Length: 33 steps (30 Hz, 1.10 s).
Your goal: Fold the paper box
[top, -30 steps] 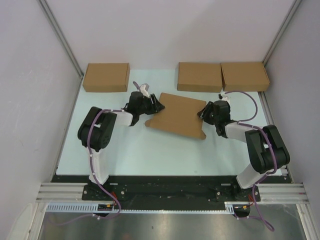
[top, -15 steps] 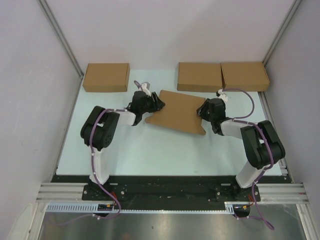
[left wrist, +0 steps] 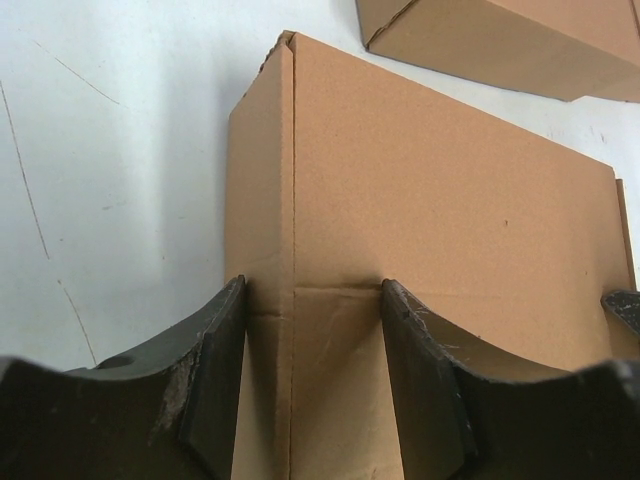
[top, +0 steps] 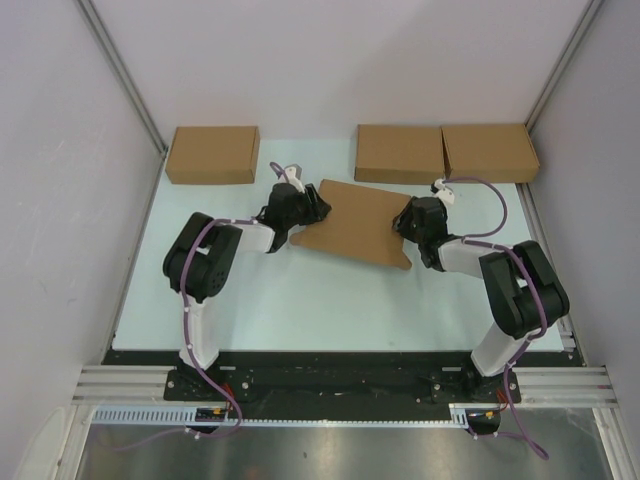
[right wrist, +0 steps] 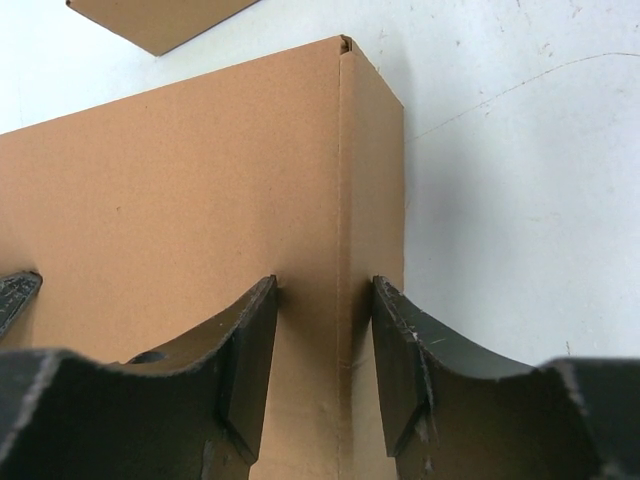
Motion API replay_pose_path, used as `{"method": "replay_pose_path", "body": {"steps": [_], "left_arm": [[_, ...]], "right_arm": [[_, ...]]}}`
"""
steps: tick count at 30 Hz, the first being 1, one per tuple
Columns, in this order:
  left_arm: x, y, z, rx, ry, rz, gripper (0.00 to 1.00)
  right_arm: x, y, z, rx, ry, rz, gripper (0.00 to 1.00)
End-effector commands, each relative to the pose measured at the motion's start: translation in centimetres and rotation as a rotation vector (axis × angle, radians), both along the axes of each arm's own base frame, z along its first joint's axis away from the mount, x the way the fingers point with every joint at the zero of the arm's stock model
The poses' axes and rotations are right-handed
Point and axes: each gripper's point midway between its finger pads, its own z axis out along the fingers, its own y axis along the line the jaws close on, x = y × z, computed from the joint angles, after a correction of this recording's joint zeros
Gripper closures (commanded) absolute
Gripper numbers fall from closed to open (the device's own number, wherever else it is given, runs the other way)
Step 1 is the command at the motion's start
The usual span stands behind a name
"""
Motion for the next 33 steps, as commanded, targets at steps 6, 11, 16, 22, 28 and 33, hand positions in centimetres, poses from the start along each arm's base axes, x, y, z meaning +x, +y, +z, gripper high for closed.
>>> {"method": "replay_pose_path", "body": {"steps": [6,11,16,22,28,33], "left_arm": [[-10.1,-8.3,6.3,-0.169,0.1,-0.451,0.44],[-7.4,-5.0,12.7,-0.142,-0.04,-0.376,0.37],[-6.5,-1.7,19.0,-0.148,-0.18,-0.281,0.31],[-6.7,-0.5,20.3,-0.121,-0.22,-0.237,0.25],[-6.5,0.0,18.5,-0.104,-0.177,-0.205,0.25],[-8.7,2.2,18.2,-0.165,-0.184,-0.102,0.25]], "right_arm": [[-6.7,5.0,1.4,0.063,0.171,0.274,0.36],[-6.8,1.9,5.0,0.042,0.114,0.239,0.31],[-7.2,0.2,8.4,0.005,0.062,0.222,0.3],[-6.9,-0.2,10.1,-0.013,0.042,0.229,0.29],[-6.7,-0.7,10.3,-0.031,0.033,0.215,0.29],[-4.2,-1.8,13.7,-0.083,-0.061,0.154,0.3]]}}
